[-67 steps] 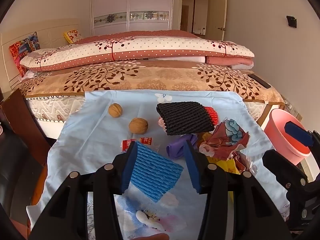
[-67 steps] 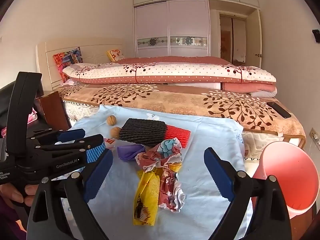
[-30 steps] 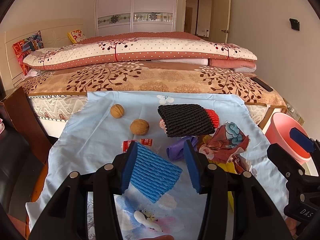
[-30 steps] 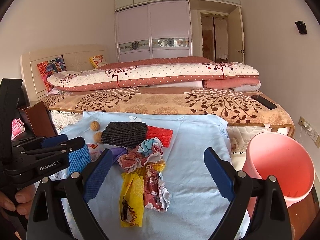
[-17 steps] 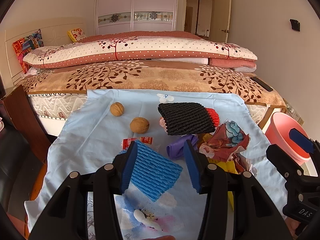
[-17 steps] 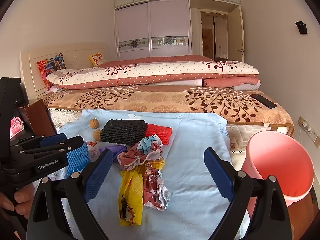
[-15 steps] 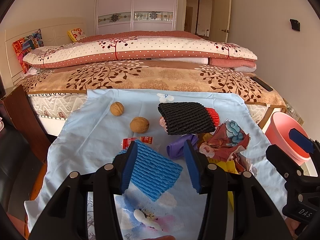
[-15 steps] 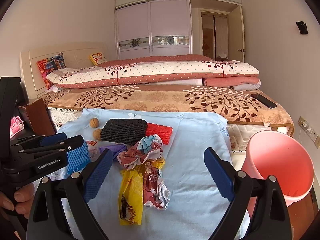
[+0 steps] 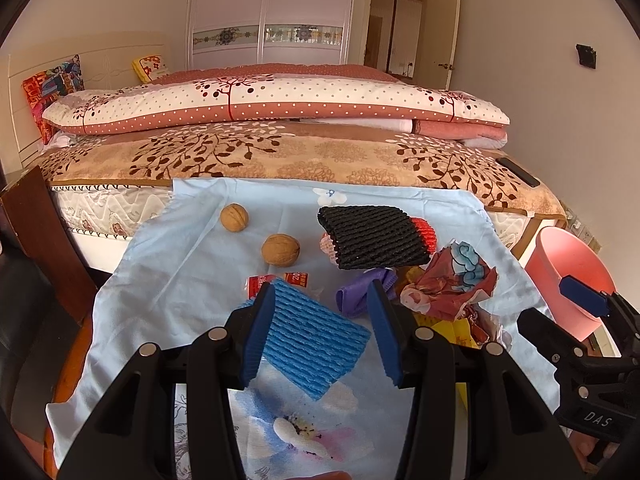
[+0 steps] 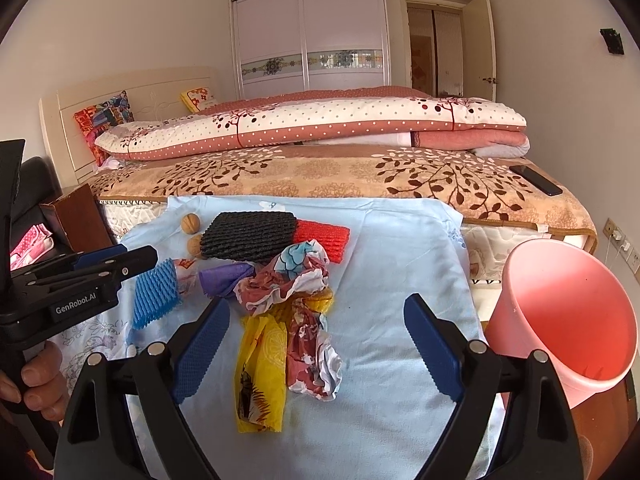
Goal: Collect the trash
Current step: 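Move both tools toward the trash pile on the blue sheet, then grasp the blue foam net with the left tool while the right tool grasps the floral cloth, then carry both held items over the pink bucket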
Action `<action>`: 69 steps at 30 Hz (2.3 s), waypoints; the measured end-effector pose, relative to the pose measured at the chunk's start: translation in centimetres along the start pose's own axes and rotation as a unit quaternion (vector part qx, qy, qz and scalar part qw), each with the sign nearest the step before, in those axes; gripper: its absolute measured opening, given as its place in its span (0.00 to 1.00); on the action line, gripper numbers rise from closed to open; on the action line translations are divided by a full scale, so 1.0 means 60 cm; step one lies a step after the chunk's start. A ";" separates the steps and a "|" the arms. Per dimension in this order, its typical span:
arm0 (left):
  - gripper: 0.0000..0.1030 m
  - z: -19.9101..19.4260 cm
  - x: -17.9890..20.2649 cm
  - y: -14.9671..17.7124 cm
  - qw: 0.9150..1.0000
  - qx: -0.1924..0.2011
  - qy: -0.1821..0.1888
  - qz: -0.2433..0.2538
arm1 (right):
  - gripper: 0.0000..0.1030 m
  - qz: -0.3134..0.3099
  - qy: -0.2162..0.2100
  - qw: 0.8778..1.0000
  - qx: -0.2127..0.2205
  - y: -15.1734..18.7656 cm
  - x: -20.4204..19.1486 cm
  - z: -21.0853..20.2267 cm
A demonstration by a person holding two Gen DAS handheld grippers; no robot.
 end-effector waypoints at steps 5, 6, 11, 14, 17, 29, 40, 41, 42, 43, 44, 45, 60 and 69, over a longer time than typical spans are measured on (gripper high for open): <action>0.47 0.000 -0.014 0.003 1.000 -0.005 0.003 -0.005 | 0.75 0.009 -0.023 0.999 -0.021 0.010 0.000 0.014; 0.47 -0.001 -0.019 0.003 1.000 -0.006 0.004 -0.006 | 0.75 0.013 -0.027 0.999 -0.025 0.011 0.001 0.016; 0.47 0.001 -0.039 0.010 1.000 -0.016 -0.001 -0.008 | 0.74 0.019 -0.039 0.998 -0.039 0.019 -0.001 0.025; 0.47 0.004 -0.047 0.016 1.000 -0.023 0.002 -0.007 | 0.74 0.011 -0.044 0.998 -0.038 0.018 -0.009 0.025; 0.47 0.006 -0.055 0.022 0.999 -0.035 0.011 -0.013 | 0.74 0.005 -0.049 0.998 -0.037 0.017 -0.015 0.025; 0.47 0.052 -0.085 0.026 0.993 -0.091 0.018 -0.071 | 0.74 0.006 -0.055 0.997 -0.045 0.019 -0.015 0.037; 0.19 0.051 -0.075 0.021 0.995 -0.074 0.014 -0.059 | 0.74 0.011 -0.062 0.997 -0.043 0.015 -0.011 0.044; 0.14 0.049 -0.075 0.019 0.995 -0.072 0.016 -0.061 | 0.74 0.012 -0.063 0.997 -0.041 0.012 -0.010 0.044; 0.13 0.046 -0.075 0.017 0.995 -0.070 0.018 -0.062 | 0.74 0.014 -0.065 0.997 -0.039 0.010 -0.008 0.043; 0.10 0.043 -0.075 0.016 0.996 -0.067 0.020 -0.062 | 0.74 0.015 -0.067 0.997 -0.035 0.005 -0.007 0.043; 0.08 0.039 -0.074 0.014 0.996 -0.063 0.021 -0.061 | 0.74 0.017 -0.068 0.997 -0.031 0.001 -0.005 0.043; 0.08 0.034 -0.073 0.012 0.996 -0.059 0.024 -0.060 | 0.74 0.018 -0.069 0.997 -0.028 -0.004 -0.003 0.043; 0.07 -0.003 -0.043 -0.007 0.997 -0.035 0.062 -0.042 | 0.29 0.079 -0.111 0.987 -0.085 -0.021 0.026 0.124; 0.07 -0.011 -0.018 -0.016 0.996 -0.032 0.070 -0.034 | 0.05 0.112 -0.125 0.985 -0.043 -0.027 0.057 0.082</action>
Point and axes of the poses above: each gripper's, at about its wrist camera, not at the fingertips, and z roughly the way its jaws point, x to its right, y to its underside, the point moved 3 cm from there along z, roughly the way its jaws point, and after that the axes turned 12 degrees about -z, right-handed, at the moved point
